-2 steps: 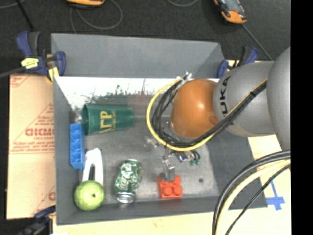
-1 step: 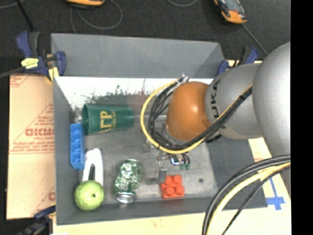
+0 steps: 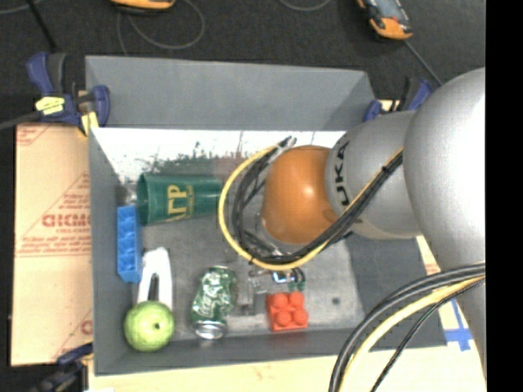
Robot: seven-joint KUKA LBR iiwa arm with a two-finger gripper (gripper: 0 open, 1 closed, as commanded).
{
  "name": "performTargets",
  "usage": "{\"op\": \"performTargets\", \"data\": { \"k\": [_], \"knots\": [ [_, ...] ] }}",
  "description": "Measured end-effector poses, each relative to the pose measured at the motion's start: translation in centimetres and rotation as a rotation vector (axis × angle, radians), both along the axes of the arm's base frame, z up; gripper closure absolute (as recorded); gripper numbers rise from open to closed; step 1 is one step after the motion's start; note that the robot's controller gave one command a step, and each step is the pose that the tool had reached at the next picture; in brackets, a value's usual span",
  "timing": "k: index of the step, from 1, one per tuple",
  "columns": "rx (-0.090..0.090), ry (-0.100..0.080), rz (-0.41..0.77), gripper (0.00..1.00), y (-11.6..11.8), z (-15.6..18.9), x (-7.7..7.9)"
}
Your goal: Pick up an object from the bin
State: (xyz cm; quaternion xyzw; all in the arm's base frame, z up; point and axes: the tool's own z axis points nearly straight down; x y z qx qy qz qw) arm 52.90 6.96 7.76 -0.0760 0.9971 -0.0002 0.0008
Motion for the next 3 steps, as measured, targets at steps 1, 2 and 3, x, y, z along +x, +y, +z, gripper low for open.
{"op": "performTargets", "data": {
  "k": [1,2,3],
  "knots": [
    [0.000,0.001,0.092,0.00,2.2,1.0,-0.2],
    [0.002,-0.001,-0.017,0.00,3.9,0.7,-1.7],
    [0.002,-0.013,0.215,1.00,9.0,-0.5,-3.5]
  ]
}}
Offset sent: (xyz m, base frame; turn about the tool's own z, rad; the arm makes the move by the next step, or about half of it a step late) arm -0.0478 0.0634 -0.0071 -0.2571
